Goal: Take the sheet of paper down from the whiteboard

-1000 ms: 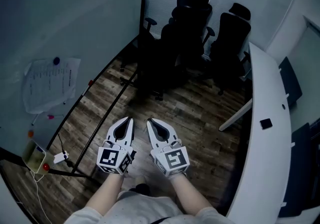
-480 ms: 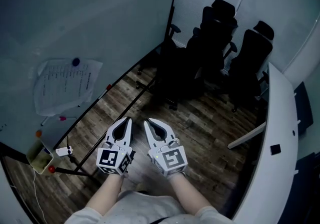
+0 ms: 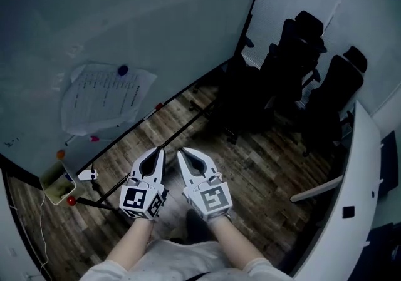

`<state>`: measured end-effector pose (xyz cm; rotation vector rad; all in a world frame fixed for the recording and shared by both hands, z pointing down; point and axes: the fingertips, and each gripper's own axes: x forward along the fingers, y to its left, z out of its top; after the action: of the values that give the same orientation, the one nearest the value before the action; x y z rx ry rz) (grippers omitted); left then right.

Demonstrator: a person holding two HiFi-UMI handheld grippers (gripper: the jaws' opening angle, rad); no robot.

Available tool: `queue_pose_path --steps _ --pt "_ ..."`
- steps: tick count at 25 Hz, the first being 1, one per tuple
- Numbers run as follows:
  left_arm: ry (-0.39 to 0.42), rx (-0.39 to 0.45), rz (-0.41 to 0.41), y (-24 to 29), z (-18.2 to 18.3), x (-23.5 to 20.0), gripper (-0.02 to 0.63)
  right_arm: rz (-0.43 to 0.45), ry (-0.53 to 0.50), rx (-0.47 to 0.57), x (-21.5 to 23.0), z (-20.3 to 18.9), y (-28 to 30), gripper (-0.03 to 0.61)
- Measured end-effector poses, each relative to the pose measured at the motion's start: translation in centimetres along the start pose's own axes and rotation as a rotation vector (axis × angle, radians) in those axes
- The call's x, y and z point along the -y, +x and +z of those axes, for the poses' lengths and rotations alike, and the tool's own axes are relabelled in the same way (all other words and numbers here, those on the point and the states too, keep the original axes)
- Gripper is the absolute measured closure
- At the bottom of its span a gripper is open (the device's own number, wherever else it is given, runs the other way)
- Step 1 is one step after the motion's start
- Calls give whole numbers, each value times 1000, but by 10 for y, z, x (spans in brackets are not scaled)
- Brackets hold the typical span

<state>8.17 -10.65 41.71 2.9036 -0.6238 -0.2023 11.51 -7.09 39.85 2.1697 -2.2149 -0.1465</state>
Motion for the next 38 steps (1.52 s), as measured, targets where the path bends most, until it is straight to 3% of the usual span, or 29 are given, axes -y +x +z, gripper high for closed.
queue_pose_path --steps 18,27,35,38 --pt "15 54 319 -12 16 -111 598 348 -44 -2 -51 -6 112 558" --pt "17 54 442 -24 12 -148 597 462 -37 10 -73 -13 142 558" --pt "-11 65 492 -27 14 -171 595 516 -42 7 -83 -18 160 558" --pt "-47 55 485 -23 8 -178 503 528 -43 8 -84 -21 166 558"
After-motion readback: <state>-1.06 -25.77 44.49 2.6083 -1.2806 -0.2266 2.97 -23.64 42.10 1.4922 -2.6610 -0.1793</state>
